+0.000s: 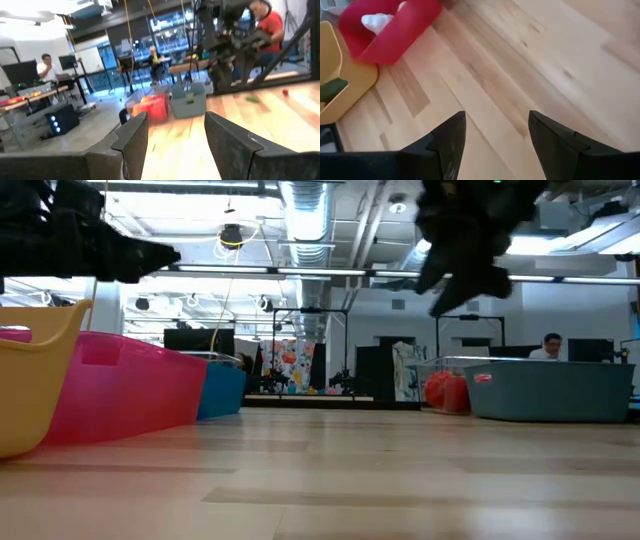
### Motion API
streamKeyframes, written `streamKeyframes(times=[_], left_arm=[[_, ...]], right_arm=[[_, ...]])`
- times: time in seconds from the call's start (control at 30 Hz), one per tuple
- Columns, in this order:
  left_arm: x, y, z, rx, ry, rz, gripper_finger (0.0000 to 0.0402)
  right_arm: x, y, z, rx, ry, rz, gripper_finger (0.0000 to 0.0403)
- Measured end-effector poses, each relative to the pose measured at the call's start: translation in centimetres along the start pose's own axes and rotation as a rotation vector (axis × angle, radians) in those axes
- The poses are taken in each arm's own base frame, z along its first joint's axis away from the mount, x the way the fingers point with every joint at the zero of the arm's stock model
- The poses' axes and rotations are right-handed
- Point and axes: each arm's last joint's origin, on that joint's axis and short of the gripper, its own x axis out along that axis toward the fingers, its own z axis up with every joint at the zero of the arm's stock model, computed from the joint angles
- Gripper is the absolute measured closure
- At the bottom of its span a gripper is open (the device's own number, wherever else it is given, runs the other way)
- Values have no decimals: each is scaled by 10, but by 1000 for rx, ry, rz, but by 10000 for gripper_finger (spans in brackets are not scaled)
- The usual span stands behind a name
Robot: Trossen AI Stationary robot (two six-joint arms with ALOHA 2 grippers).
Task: Sort produce into baskets
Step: Put the green chili pepper into the yellow bin
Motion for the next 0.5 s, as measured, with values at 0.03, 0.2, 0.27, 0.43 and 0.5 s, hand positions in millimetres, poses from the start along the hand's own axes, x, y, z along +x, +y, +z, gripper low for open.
streamKeyframes(times=[0.03, 0.2, 0.27, 0.43, 0.5], left_arm=[[0, 2, -1, -2, 12, 5, 220], [0, 9, -4, 2, 16, 3, 220], [-1, 13, -5, 3, 20, 14, 220], [-2, 19, -8, -22, 32, 2, 220], [-3, 21, -11, -46, 60, -13, 220]], right_arm=[[-2, -2, -4, 12, 9, -2, 161], [-7, -6, -25, 16, 100, -73, 161], [-7, -7, -32, 50, 133, -112, 161], [-13, -10, -50, 146, 202, -216, 161], [-16, -11, -57, 196, 221, -262, 163]])
